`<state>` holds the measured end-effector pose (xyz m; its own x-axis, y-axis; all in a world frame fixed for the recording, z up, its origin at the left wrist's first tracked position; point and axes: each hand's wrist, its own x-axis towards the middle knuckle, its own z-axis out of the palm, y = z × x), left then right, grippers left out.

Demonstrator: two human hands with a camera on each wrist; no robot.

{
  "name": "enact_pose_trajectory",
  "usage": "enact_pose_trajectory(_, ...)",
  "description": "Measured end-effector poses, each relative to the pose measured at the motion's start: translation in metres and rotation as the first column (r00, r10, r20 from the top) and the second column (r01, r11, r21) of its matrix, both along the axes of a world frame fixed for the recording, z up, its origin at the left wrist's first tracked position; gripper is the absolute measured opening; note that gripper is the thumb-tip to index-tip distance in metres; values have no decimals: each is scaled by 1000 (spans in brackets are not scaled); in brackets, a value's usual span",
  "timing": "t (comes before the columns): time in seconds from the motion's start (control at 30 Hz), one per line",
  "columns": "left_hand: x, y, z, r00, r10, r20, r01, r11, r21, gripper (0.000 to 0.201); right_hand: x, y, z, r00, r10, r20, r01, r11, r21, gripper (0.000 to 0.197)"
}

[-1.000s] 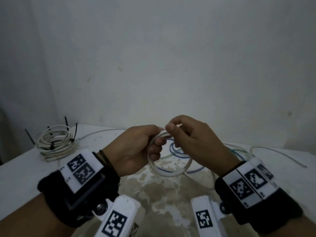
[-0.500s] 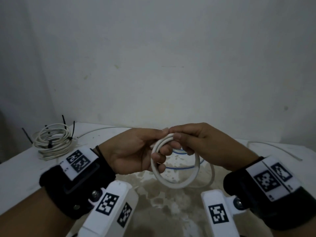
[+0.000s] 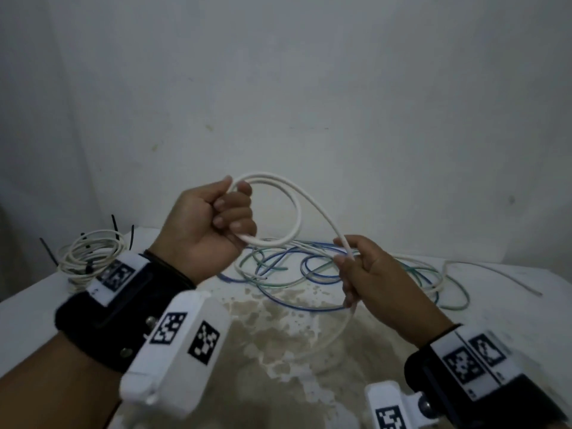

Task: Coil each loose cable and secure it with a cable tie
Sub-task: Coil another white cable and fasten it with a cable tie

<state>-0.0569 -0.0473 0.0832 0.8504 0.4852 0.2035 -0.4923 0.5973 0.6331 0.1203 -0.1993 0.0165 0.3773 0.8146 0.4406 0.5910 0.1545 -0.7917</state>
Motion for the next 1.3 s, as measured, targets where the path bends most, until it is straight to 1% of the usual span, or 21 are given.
enact_pose_trajectory(0.07,-4,12,6,996,91,12,-91,996,1,8,0,-2,-8,1000,-12,13,13,1000,-22,21)
enact_pose_trajectory(0.13,-7,19,9,980,196,-20,-195,981,16,7,-1,-6,-14,999,-21,40,22,1000,-22,27)
enact_pose_trajectory(0.17,-7,22,9,968,247,-45,-246,969,31,9,-2,-9,-17,998,-20,63,22,999,-27,27)
enact_pose_trajectory(0.27,-8,31,6,927,359,-109,-354,933,67,28,-2,-13,-25,988,0,152,21,991,-134,25)
enact_pose_trajectory(0.33,-8,35,4,912,389,-131,-383,921,69,32,-2,-13,-29,979,43,200,3,975,-222,30)
enact_pose_trajectory(0.4,-10,38,2,911,384,-153,-379,923,59,32,-3,-15,-29,960,105,260,-22,953,-301,32)
enact_pose_trajectory(0.47,-12,39,0,918,360,-168,-358,933,43,29,-2,-16,-30,922,152,357,-18,936,-352,43)
enact_pose_trajectory(0.5,-13,38,-1,923,345,-170,-344,938,40,27,-2,-16,-30,898,145,414,11,936,-351,45)
enact_pose_trajectory(0.53,-13,36,-1,928,330,-173,-327,944,43,22,-2,-16,-30,872,114,477,49,948,-314,43)
enact_pose_trajectory(0.57,-13,34,-2,934,312,-176,-308,950,53,17,-2,-16,-29,839,59,541,90,965,-245,39)
enact_pose_trajectory(0.63,-13,28,-4,943,279,-183,-268,960,79,14,0,-15,-26,741,-80,666,158,986,-58,30)
enact_pose_trajectory(0.67,-11,25,-6,947,265,-183,-252,964,89,16,1,-15,-24,703,-142,696,169,985,30,29)
enact_pose_trajectory(0.7,-10,23,-8,951,254,-179,-240,966,96,17,1,-14,-21,690,-181,701,159,983,97,32)
enact_pose_trajectory(0.73,-8,20,-10,953,247,-175,-232,967,106,19,-2,-14,-17,729,-156,667,129,988,90,33)
enact_pose_trajectory(0.77,-5,18,-13,954,246,-174,-227,966,123,20,-5,-13,-15,791,-119,600,91,993,78,32)
enact_pose_trajectory(0.83,0,13,-18,949,256,-181,-227,959,169,26,-14,-13,-14,900,-42,433,38,999,18,24)
enact_pose_trajectory(0.9,7,7,-23,939,282,-198,-242,948,207,28,-22,-14,-13,954,-12,299,13,1000,-2,20)
enact_pose_trajectory(1.03,18,-10,-31,924,312,-220,-259,936,238,27,-33,-16,-2,994,58,97,-56,998,-27,21)
enact_pose_trajectory(1.1,24,-19,-36,915,332,-227,-256,916,309,26,-35,-16,5,995,95,37,-94,995,-36,22)
enact_pose_trajectory(1.23,34,-40,-41,862,443,-248,-279,822,497,24,-36,-14,18,990,139,7,-139,989,-49,19)
enact_pose_trajectory(1.3,37,-51,-43,836,475,-276,-242,769,592,25,-35,-12,22,990,142,-20,-143,988,-58,16)
